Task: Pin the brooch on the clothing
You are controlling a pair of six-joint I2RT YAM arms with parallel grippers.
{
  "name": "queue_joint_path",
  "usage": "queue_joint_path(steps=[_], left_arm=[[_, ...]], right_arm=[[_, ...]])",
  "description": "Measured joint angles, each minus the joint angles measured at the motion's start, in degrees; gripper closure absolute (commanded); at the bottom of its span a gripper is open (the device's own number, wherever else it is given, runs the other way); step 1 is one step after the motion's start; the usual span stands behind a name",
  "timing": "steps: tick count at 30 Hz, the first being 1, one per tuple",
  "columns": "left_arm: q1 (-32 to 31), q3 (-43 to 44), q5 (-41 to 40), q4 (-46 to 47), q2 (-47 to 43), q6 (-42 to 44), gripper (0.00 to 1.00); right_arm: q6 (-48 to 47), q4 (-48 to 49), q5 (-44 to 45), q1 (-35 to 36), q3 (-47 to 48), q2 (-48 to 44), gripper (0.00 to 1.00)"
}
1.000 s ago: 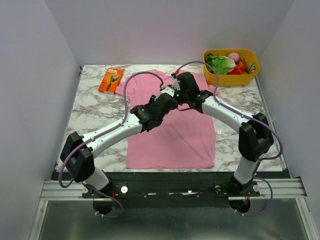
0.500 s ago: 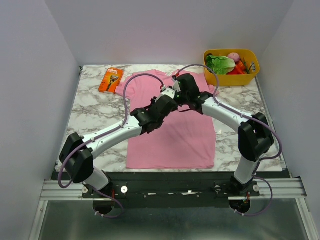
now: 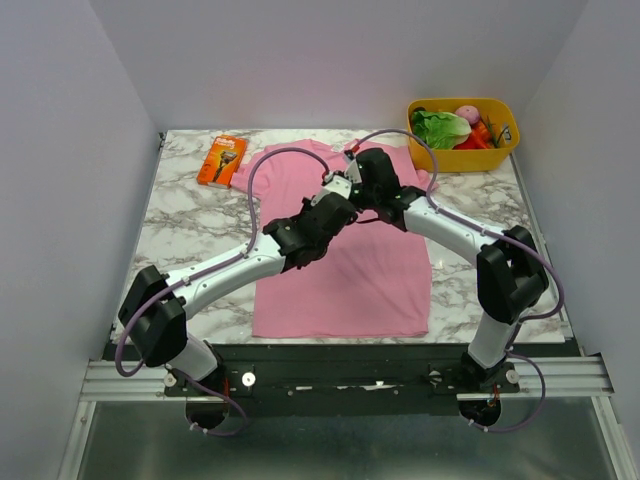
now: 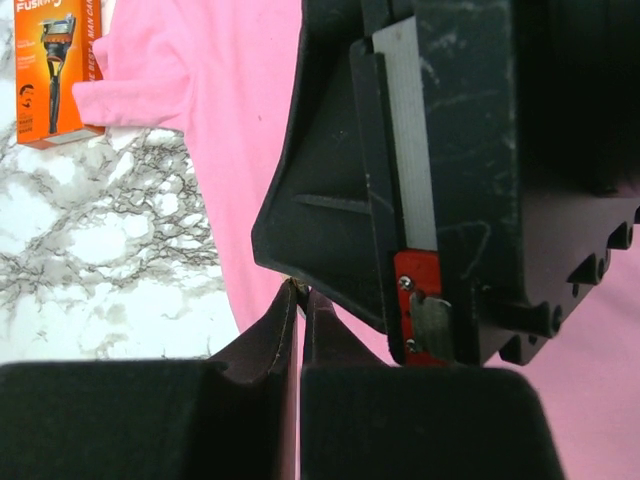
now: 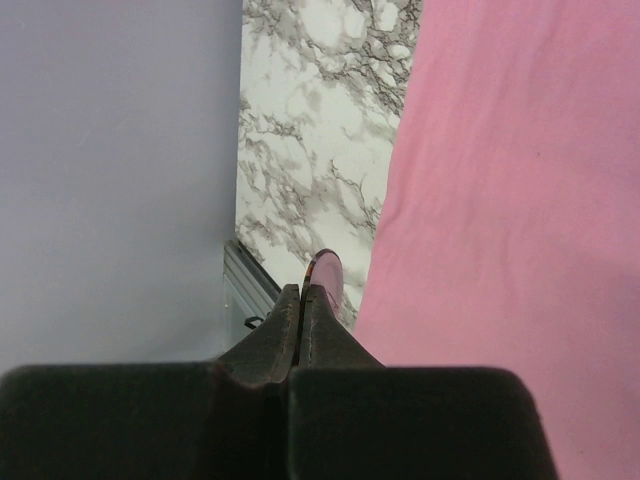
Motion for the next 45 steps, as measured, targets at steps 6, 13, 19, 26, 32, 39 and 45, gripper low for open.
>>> queue_joint_path(steps=[6, 13, 19, 26, 32, 39, 45], left_arm=[[0.57, -0.17, -2.78, -0.96, -0.63, -0.28, 1.0], [1.62, -0.48, -0.26, -1.22, -6.03, -0.7, 1.0], [5.73, -0.48, 8.44, -0.85, -14.05, -1.46, 1.0], [10.36, 1.46, 28.0, -0.66, -22.05, -3.15, 1.0], [12.74, 3.91, 46.56, 1.03, -23.89, -5.68, 1.0], [13.94, 4.22, 59.41, 3.5, -23.96, -7.8, 1.0], [14.23, 4.98, 63.93, 3.91, -23.89, -8.85, 1.0]], right_arm=[[-0.33, 0.96, -1.38, -0.04, -1.4, -0.74, 0.42], [-1.88, 1.11, -1.6, -1.27, -2.99, -4.22, 0.15], [-6.51, 0.66, -2.34, -4.72, -5.09, -11.5, 0.0], [-13.53, 1.64, -6.12, -5.62, -5.11, -20.98, 0.0], [-17.44, 7.54, -11.34, -5.6, -8.74, -27.91, 0.0], [-20.81, 10.16, -13.99, -5.6, -11.19, -31.87, 0.06], [-21.46, 11.21, -15.34, -5.6, -11.58, -32.02, 0.22]])
